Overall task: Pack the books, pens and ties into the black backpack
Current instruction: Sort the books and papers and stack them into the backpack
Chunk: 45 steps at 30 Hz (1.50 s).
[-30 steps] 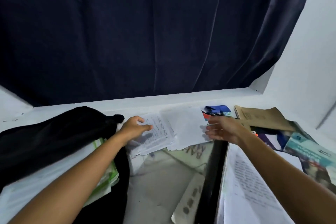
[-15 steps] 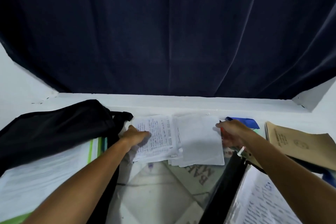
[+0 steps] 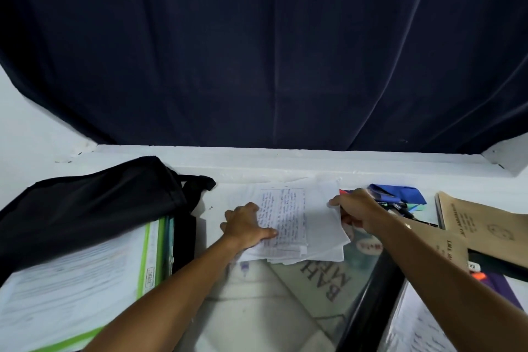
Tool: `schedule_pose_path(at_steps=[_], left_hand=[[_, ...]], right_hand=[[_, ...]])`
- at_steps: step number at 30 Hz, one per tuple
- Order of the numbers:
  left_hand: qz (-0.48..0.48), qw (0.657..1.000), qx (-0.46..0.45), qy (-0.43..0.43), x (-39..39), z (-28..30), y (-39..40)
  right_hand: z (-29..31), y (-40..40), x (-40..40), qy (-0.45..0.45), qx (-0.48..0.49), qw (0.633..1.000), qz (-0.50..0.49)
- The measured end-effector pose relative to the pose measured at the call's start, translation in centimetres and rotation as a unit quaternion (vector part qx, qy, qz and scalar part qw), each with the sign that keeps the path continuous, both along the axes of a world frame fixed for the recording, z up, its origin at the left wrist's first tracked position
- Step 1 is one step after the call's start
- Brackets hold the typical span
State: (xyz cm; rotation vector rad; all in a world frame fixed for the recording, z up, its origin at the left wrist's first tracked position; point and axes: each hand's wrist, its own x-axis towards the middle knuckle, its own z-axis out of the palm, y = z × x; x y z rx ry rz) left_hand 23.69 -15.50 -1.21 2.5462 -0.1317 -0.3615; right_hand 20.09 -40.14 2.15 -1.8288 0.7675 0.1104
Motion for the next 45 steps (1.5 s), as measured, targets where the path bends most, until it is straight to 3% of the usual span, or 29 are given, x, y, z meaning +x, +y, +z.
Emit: schedule_pose_path(at_steps=[8,12,16,20,21,23,26,28,36,41,45], left_hand=[[-0.06,0.998,0.017,-0.024,-1.5,-0.5,-3.1],[-0.084,0.995,0.009,-0.056,-2.5,-0.8,-5.0],[-0.049,0.99,-0.093,-0.092,-2.7,-1.0,-5.0],[0.007,0.97,-0.235,-0.069,-2.4,-0.7,-3.7],[0.029,0.968,-0.23,-0.094,-2.1,-0.7,-3.2],[0.071,0.977,-0.128,-0.154,-1.2,-1.2,-1.8],[0.068,0.995,0.049,-0.059,-0.1,-1.9,-0.1],[0.035,0.996,0.075,-0.023,-0.2,-2.4,-0.1],[-0.057,0.993,0.105,-0.02,-1.3,-2.2,-1.2],[-0.076,0.997,-0.003,0.014,-2.3,-1.8,-2.4],[-0.026,0.973,-0.224,0.057,-3.6,-0.8,-3.0]], right_hand=[[0.5,2.2,0.4,-0.028,-0.062,0.997,0.025],[0.4,3.0,0.2,-0.047,-0.043,0.997,0.05],[0.4,3.2,-0.4,-0.056,-0.008,0.998,0.021],[0.0,3.1,-0.5,-0.047,-0.027,0.999,0.007],[-0.1,3.1,-0.5,-0.045,-0.029,0.999,0.003],[-0.3,2.9,-0.8,-0.048,-0.033,0.998,-0.004],[-0.5,2.7,-1.2,-0.073,-0.04,0.997,0.0],[-0.7,2.8,-1.3,-0.084,-0.021,0.996,0.003],[-1.5,2.8,-1.5,-0.118,0.098,0.988,0.019],[-1.2,2.3,-2.0,-0.064,0.195,0.978,0.043],[-1.2,2.2,-2.5,-0.068,0.209,0.974,0.059]])
